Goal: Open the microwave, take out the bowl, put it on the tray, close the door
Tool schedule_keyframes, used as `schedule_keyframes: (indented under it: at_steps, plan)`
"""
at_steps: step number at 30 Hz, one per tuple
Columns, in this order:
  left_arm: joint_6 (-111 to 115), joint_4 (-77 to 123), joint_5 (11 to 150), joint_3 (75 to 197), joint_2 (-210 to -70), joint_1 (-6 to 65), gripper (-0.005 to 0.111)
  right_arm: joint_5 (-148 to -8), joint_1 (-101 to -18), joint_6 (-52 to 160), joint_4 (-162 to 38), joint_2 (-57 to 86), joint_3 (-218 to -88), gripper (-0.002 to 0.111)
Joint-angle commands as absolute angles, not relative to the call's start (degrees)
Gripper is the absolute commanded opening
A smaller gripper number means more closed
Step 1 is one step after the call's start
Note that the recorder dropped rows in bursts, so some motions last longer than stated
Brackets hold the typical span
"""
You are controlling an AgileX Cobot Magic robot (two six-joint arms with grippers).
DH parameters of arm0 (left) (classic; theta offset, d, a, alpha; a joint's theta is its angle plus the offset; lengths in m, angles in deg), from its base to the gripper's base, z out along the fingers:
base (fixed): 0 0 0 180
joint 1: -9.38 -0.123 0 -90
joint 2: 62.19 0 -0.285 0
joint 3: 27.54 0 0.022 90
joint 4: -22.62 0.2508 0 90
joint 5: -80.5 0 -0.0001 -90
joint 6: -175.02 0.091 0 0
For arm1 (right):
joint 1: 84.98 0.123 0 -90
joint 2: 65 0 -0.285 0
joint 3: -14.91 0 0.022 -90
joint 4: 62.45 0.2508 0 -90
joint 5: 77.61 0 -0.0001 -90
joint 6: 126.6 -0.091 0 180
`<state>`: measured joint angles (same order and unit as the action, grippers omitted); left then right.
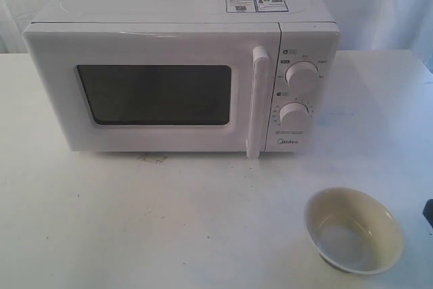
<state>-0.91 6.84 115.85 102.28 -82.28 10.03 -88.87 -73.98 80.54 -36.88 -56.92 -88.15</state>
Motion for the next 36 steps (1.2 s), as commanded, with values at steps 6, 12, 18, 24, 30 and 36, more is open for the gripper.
schedule_keyframes:
  at_steps: [6, 12, 18, 24, 30, 36]
  plan:
    - [-1.14, 6.39, 116.14, 101.97, -81.99, 10.05, 0.0, -87.81, -74.02, 71.19, -47.54, -57.21, -87.87, 0.0]
    - [-1.14, 6.39, 116.14, 101.97, -81.99, 10.05, 0.0, -87.81, -74.02, 47.76, -65.06, -57.21, -87.87, 0.0]
    - [-1.14, 6.39, 116.14, 101.97, -81.99, 10.05, 0.0, -87.81, -74.02, 49.4, -64.81, -57.21, -87.87, 0.0]
    - [-1.14, 6.39, 116.14, 101.97, -81.99, 10.05, 0.0, -92.46, -74.02, 53.4, -64.46, -57.21, -87.87, 0.0]
    - [-1.14, 6.39, 116.14, 101.97, -81.99, 10.05, 0.0, -96.94, -74.02, 53.05, -64.46, -57.21, -87.87, 0.0]
    - [-1.14, 6.39, 116.14, 101.97, -81.99, 10.05, 0.0, -96.94, -74.02, 53.05, -64.46, -57.21, -87.87, 0.0]
